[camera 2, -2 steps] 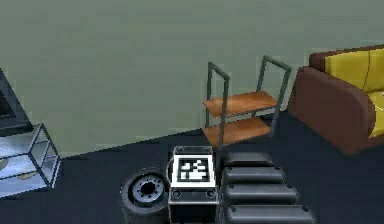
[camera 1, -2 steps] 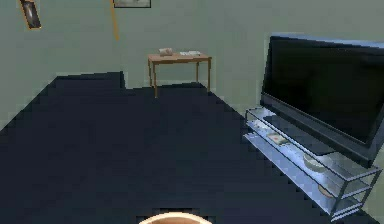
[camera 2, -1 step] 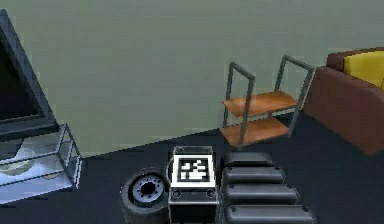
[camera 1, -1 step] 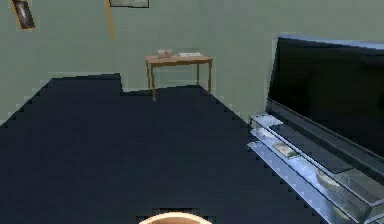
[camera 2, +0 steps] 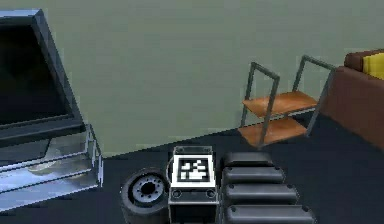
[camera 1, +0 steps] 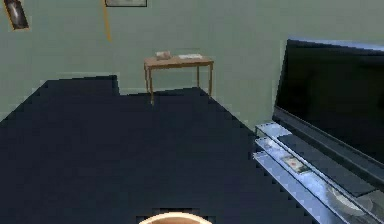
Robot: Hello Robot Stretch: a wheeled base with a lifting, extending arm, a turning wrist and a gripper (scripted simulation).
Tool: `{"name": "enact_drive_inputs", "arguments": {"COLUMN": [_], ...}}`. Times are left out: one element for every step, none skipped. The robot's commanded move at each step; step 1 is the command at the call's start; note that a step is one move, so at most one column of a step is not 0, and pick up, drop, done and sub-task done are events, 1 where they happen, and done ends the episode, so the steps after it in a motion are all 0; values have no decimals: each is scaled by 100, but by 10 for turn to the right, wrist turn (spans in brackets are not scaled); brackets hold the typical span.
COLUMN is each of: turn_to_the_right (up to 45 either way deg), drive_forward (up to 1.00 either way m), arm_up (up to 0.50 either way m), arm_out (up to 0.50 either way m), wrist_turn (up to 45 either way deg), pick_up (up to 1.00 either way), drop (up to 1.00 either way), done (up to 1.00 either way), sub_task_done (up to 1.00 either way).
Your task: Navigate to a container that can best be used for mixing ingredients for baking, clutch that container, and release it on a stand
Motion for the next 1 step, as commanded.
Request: {"name": "enact_drive_inputs", "arguments": {"turn_to_the_right": [180], "drive_forward": [0], "arm_up": [0], "arm_out": [0], "wrist_turn": [0], "pick_up": [0], "drop": [0], "done": [0], "sub_task_done": [0]}}
